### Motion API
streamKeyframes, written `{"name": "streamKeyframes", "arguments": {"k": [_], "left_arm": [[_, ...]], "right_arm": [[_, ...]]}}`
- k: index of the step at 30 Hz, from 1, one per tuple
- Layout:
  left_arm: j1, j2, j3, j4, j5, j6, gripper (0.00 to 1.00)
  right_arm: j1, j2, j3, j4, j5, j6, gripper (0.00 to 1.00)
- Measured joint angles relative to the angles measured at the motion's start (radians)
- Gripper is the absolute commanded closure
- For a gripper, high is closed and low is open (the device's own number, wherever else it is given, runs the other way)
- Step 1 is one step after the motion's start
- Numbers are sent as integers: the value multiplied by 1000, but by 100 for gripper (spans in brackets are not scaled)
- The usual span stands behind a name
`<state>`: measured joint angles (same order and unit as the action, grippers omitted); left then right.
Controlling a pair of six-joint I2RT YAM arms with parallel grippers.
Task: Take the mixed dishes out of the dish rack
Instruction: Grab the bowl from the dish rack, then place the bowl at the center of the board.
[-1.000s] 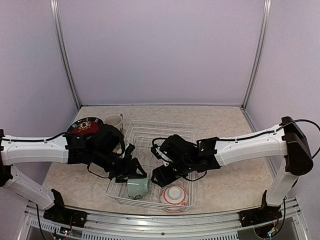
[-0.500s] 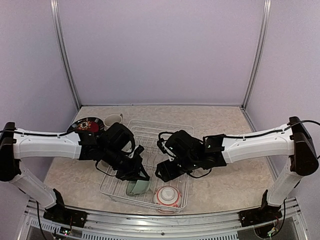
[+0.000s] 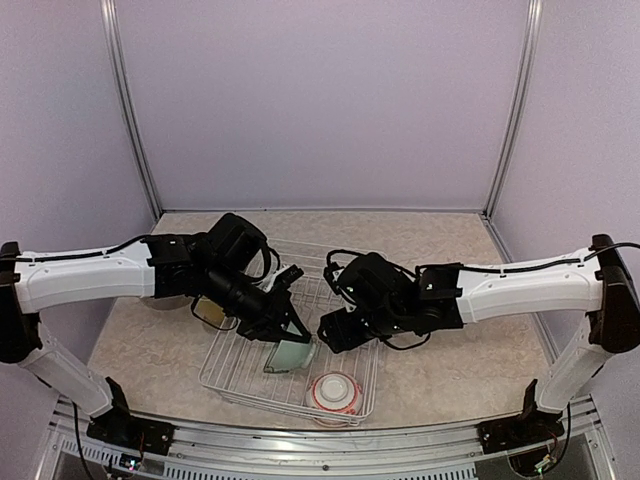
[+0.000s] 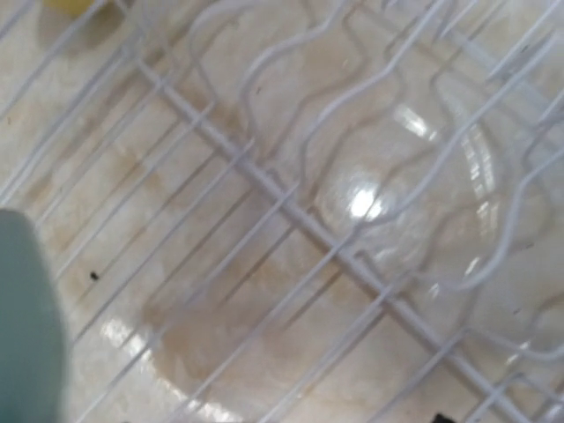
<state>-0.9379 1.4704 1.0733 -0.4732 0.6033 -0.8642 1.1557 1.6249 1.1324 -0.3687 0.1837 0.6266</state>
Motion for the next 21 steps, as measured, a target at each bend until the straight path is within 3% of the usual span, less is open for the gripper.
{"name": "streamKeyframes", "arguments": {"k": [5,11,15,18,21], "left_arm": [[2,-82,118,-150,-100,90,100],[53,-283,211,-350,-486,132,100],[109,-425,203,-502,-781,87,100],[174,-458,185,-619,-905,2,100],[291,-442,134,-718,-943,-87,100]], "right_arm": [[-1,-38,5,0,47,-3,28],[-7,-51,37,1,98,-14,27],[-14,-51,51,1,122,-28,25],[-18,-51,57,5,130,-37,24],[-26,-51,62,10,130,-46,24]]}}
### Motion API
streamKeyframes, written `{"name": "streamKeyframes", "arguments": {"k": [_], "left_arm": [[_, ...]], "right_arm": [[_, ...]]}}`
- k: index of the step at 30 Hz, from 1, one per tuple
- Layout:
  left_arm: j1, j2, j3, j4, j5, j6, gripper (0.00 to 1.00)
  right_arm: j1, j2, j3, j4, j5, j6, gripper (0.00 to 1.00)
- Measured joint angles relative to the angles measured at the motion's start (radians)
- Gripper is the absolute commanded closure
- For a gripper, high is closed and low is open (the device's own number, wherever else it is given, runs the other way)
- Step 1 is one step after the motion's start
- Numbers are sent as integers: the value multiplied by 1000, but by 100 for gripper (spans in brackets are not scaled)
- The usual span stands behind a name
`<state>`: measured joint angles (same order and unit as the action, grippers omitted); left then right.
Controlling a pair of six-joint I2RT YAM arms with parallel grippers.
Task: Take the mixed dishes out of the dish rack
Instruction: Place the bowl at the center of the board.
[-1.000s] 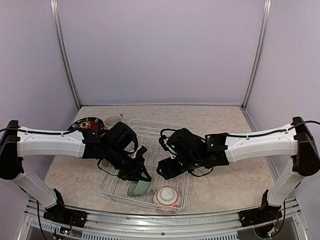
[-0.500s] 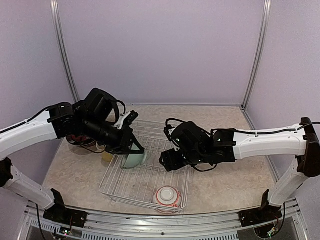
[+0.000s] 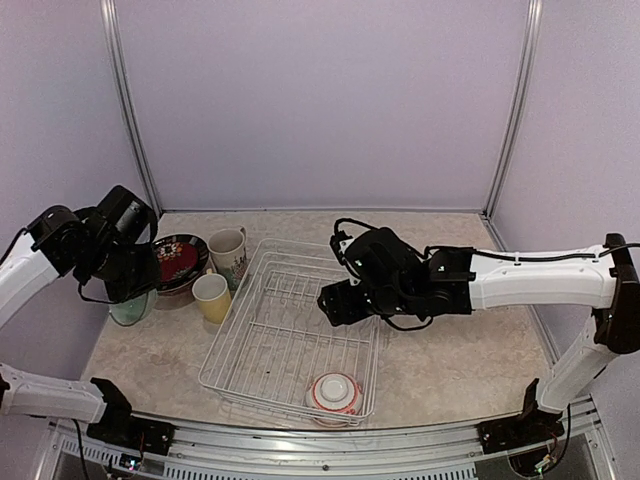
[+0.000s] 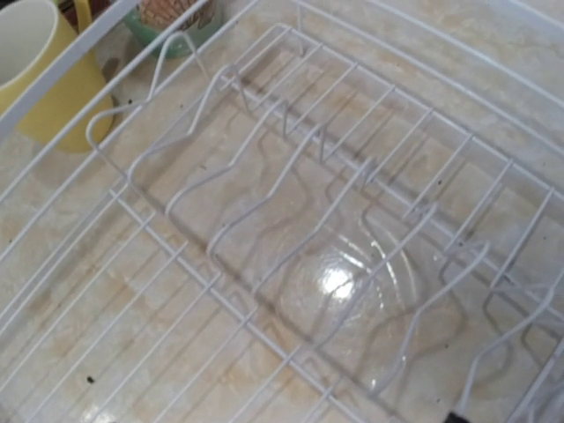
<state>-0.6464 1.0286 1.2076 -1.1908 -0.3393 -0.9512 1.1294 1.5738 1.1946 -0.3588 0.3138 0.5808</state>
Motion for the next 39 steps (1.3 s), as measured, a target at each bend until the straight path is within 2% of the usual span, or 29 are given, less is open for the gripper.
{"name": "streamKeyframes", "arguments": {"k": [4,7,11,18,24,31,34,39], "left_arm": [[148,73,-122,-29,63,-61,100],[191,111,-205,-20,101,-81,100],[208,156,-227,21,127,-63,100],[229,364,-222,150,183,16,100],[248,470,-219,207,185,49,97],[249,506,-219,242,185,76,83],[249,510,-219,245,186,89,64],[259,505,-227,277,209,95,57]], "right_arm": [[-10,1,7,11,-6,-10,24],[-13,2,16,13,-10,-13,24],[-13,2,20,13,-13,-13,24],[-13,0,16,14,-12,-7,23],[-13,-6,4,13,-10,-2,23],[-13,-11,-5,11,-13,-3,23],[-13,-11,-8,4,-18,-10,23],[-5,0,-2,-9,-34,-27,24]]}}
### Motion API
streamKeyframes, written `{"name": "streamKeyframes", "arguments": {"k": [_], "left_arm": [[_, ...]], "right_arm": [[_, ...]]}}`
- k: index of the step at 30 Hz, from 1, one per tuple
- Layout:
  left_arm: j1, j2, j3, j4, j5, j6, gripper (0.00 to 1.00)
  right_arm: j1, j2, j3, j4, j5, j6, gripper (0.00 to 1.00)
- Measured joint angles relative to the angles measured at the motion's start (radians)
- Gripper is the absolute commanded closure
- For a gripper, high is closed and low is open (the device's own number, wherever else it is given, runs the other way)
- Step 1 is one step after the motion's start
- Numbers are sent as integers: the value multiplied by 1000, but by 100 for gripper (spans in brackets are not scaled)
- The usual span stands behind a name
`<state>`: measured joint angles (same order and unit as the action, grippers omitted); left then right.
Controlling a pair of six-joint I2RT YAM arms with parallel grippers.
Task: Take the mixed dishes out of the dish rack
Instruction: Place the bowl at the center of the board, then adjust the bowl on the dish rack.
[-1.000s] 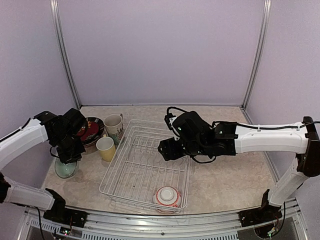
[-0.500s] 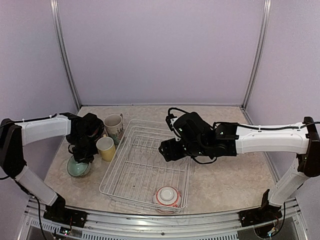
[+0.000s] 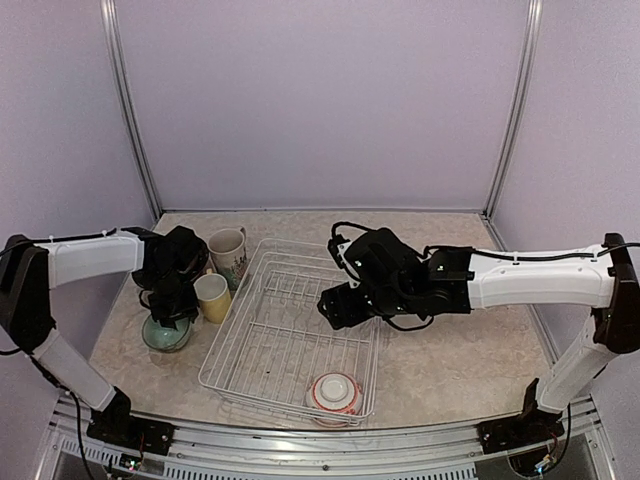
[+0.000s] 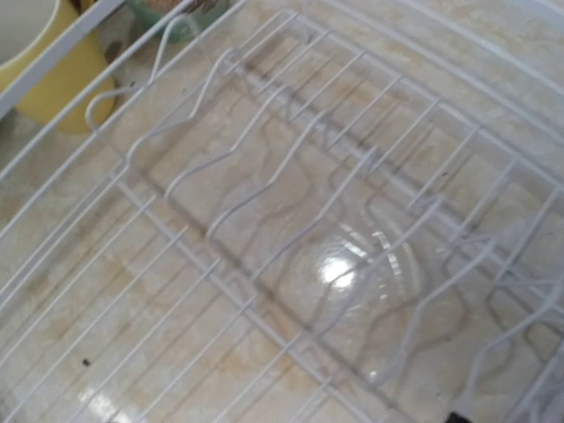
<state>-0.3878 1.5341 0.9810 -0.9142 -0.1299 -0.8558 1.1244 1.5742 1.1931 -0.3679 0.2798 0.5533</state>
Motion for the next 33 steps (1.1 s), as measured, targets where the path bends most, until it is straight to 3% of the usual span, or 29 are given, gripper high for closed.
{"name": "streamKeyframes", "arguments": {"k": [8,20,33], "left_arm": [[9,-79,-12,7,20,8,38],[12,-363,-18,-6,33,45,12],[14,-620,-23,63,172,117,1]], "right_arm": [[32,49,3,-12,-123,-68,26],[83,98,10,-195,-269,-204,32],[85,79,22,-301,-312,-248,35]]}}
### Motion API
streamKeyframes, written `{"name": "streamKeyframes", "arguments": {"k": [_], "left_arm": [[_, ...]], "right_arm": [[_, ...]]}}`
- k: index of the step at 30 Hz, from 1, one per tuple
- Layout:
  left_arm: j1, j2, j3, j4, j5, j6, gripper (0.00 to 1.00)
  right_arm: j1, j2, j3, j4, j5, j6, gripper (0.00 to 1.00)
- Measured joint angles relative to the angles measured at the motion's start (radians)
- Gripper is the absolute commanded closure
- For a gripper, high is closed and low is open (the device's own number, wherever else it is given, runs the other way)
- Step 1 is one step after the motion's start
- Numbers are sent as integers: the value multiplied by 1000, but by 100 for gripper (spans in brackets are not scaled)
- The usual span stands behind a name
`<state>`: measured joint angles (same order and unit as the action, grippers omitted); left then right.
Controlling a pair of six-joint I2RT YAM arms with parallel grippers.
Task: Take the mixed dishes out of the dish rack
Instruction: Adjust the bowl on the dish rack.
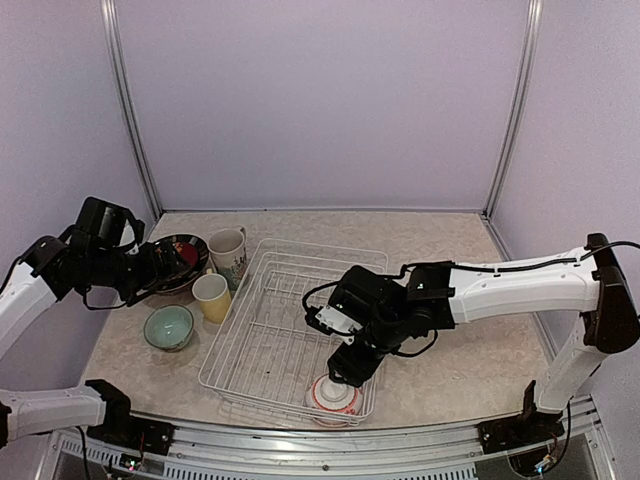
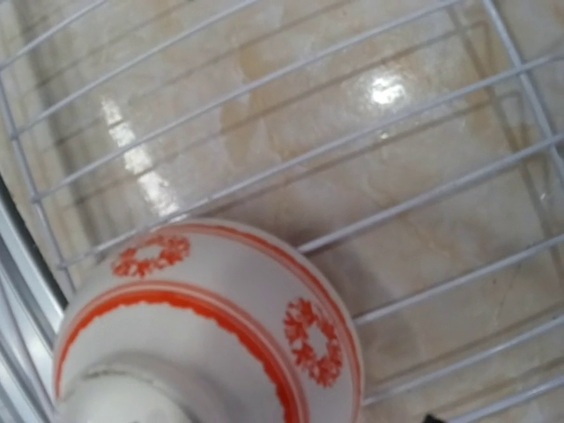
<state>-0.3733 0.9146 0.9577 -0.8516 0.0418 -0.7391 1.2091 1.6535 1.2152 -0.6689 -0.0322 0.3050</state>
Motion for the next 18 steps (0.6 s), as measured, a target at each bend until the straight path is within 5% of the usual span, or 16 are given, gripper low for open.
{"name": "streamKeyframes", "arguments": {"k": [18], "left_arm": [[-6,-80,-1,72,165,15,1]], "right_arm": [[8,45,37,-9,120,26,36]]}}
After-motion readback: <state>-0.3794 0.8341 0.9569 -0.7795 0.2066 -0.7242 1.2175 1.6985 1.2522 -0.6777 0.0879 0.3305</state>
